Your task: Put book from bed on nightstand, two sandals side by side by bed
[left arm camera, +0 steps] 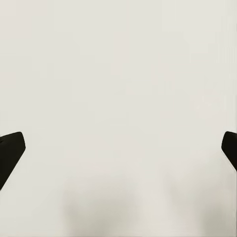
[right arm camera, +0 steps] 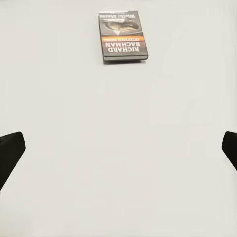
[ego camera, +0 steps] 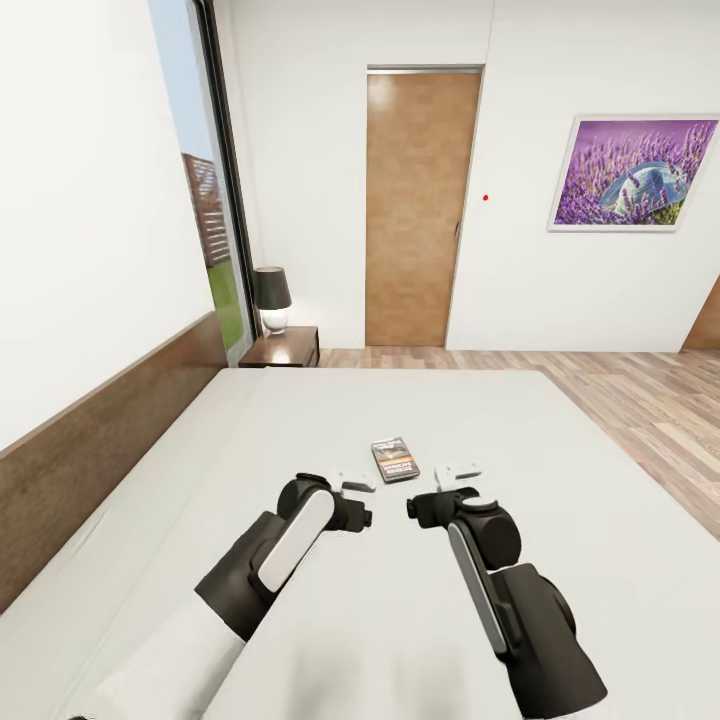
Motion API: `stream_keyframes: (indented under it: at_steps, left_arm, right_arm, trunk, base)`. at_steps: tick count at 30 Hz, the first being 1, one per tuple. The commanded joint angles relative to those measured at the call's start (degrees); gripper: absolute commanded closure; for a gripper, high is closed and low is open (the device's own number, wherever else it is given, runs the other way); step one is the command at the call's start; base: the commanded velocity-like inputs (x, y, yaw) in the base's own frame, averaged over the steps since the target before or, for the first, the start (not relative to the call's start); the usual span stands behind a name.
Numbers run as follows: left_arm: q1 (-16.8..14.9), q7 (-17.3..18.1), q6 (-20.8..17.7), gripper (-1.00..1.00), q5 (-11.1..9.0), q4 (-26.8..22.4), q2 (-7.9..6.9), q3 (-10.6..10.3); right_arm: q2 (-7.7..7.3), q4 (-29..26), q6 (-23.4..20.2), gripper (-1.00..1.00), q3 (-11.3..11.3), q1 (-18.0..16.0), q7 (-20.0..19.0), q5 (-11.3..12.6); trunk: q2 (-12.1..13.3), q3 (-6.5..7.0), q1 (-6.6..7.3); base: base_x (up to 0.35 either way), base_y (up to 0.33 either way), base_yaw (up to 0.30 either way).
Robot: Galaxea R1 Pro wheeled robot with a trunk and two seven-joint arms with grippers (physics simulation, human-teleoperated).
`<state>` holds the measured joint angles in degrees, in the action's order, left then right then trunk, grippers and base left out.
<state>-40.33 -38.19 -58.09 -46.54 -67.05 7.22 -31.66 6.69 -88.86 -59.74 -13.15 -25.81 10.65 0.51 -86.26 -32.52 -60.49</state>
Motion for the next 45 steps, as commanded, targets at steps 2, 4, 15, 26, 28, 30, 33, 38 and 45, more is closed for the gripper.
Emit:
stream_keyframes:
  at_steps: [2, 4, 15, 26, 28, 30, 33, 38, 45]
  left_arm:
    - [-0.3, -0.5, -0.2, -1.0, -0.6, 0.0, -0.01, 0.4]
    - [-0.8, -0.3, -0.3, -1.0, -0.6, 0.0, -0.01, 1.1]
    - [-4.3, 0.6, -1.9, -1.0, -1.0, 0.5, -0.72, 3.0]
    - [-10.3, 1.2, -1.9, -1.0, -8.4, 6.7, -3.9, 5.0]
    - [-11.1, 1.4, -1.9, -1.0, -9.6, 7.8, -4.41, 5.0]
    - [-12.5, 2.1, -1.9, -1.0, -11.4, 10.0, -5.28, 5.2]
    - [-13.7, 2.9, -1.9, -1.0, -12.5, 11.9, -5.93, 5.2]
    - [-15.6, 4.1, -1.9, -1.0, -13.8, 15.0, -6.64, 5.3]
    - [-17.2, 4.8, -1.9, -1.0, -14.4, 17.6, -7.19, 5.4]
  right_arm:
    - [0.02, 0.1, -0.3, -1.0, 0.0, -0.3, 0.3, 0.1]
    - [0.04, 0.6, -0.3, -1.0, 0.2, -1.0, 0.3, 0.1]
    - [0.07, 6.2, -0.3, -1.0, 4.5, -6.1, 0.3, 0.0]
    - [-0.26, 16.2, -0.3, -1.0, 7.8, -13.9, 0.2, 0.0]
    - [-0.3, 17.3, -0.3, -1.0, 8.0, -14.8, 0.2, 0.0]
    - [-0.35, 19.2, -0.3, -1.0, 8.3, -16.3, 0.2, 0.0]
    - [-0.39, 20.7, -0.3, -1.0, 8.5, -17.2, 0.2, 0.0]
    - [-0.42, 24.0, -0.3, -1.0, 8.5, -18.8, 0.2, 0.0]
    - [-0.44, 30.6, -0.3, -1.0, 8.7, -23.2, 0.2, 0.1]
  trunk:
    - [0.0, -0.06, 0.0]
    - [0.0, -0.06, 0.0]
    - [0.0, -0.06, 0.0]
    - [0.0, -0.06, 0.0]
    - [0.0, -0.06, 0.0]
    - [0.0, -0.06, 0.0]
    - [0.0, -0.06, 0.0]
    - [0.0, -0.06, 0.0]
    - [0.0, -0.06, 0.0]
  base:
    - [0.0, 0.0, 0.0]
    - [0.0, 0.0, 0.0]
    - [0.0, 0.0, 0.0]
    - [0.0, 0.0, 0.0]
    - [0.0, 0.0, 0.0]
    - [0.0, 0.0, 0.0]
    - [0.0, 0.0, 0.0]
    - [0.0, 0.0, 0.0]
    - [0.0, 0.0, 0.0]
